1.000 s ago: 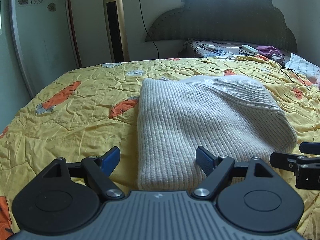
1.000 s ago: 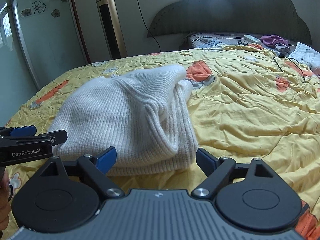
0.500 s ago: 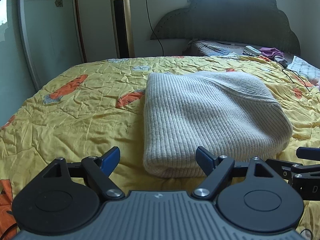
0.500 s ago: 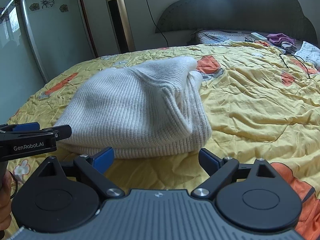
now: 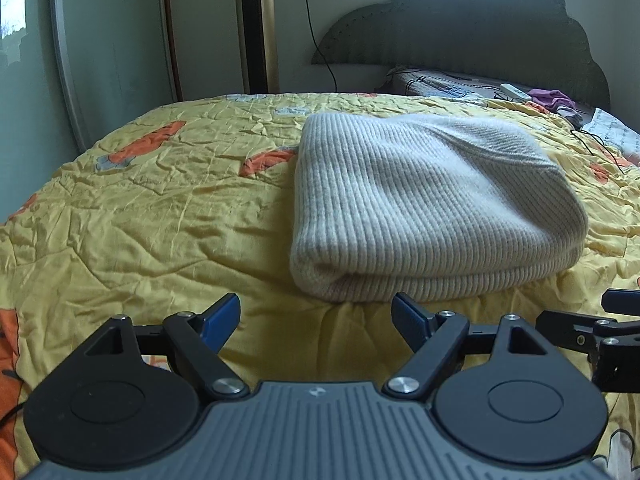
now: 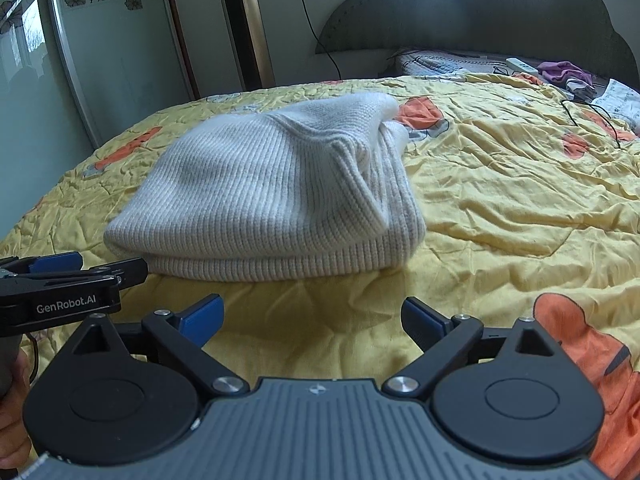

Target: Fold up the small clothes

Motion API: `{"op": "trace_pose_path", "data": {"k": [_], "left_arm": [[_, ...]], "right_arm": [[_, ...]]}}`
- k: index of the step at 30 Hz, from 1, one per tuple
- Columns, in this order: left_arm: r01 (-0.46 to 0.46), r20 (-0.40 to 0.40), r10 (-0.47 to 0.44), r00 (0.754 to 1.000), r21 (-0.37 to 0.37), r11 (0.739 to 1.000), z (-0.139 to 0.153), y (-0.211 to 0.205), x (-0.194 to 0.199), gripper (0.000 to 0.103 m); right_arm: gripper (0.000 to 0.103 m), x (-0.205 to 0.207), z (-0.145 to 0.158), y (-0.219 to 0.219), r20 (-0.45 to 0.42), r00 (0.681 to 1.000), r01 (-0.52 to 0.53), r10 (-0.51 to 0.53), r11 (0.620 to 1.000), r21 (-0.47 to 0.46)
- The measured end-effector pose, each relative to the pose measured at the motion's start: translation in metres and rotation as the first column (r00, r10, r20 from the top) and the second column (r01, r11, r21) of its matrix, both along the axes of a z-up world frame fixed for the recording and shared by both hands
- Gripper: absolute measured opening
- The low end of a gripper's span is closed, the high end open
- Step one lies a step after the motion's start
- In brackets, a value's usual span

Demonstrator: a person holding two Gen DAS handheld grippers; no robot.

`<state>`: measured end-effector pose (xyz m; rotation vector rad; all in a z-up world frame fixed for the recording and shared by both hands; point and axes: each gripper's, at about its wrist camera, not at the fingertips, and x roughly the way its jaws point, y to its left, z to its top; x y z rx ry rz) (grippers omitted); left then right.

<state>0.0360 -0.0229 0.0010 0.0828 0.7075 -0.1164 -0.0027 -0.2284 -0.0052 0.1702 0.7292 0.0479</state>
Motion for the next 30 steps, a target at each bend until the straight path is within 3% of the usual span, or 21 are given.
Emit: {"op": "trace_pose_path", "data": {"k": [14, 25, 30], "left_arm": [[-0.02, -0.021, 0.021, 1.0, 0.024, 0.999, -0.021, 0.001, -0.011, 0.083], [-0.04, -0.009, 0.04, 0.999, 0.019, 0.999, -0.026, 0.0, -0.011, 0.091], [-0.055, -0.023, 0.055, 0.998, 0.008, 0.998, -0.028, 0.002, -0.009, 0.101]], "right_arm": [[0.098, -0.007, -0.015, -0.001, -0.035, 0.999, -0.009, 0.009, 1.0, -0.022], [0.1, -0.001, -0.02, 0.001, -0.028, 1.0, -0.007, 0.006, 0.999, -0.041], [0.102, 0.0, -0.022, 0.003, -0.025, 1.0, -0.008, 0.006, 0.999, -0.054]]}}
